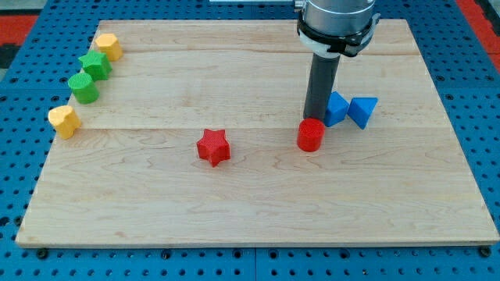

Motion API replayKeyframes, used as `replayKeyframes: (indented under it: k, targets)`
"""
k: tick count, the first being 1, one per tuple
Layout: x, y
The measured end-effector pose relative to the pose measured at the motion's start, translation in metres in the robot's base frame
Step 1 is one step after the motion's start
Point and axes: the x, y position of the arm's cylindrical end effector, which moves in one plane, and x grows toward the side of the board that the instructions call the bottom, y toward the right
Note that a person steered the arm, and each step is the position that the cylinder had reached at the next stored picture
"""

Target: Place the triangle to the horizontal right of the green star

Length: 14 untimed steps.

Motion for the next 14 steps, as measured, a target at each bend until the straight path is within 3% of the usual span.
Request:
replayKeyframes:
  k: [3,5,6,7,8,10,11,12,14]
  targets:
    - [0.01,0.055]
    - [-0.023,0.065]
    - [-0.016,0.073]
    - [0.026,0.075]
    - [0.018,0.086]
    - [-0.06,0.122]
    - [-0.066,0.156]
    - [-0.019,0.163]
    - [-0.082,0.207]
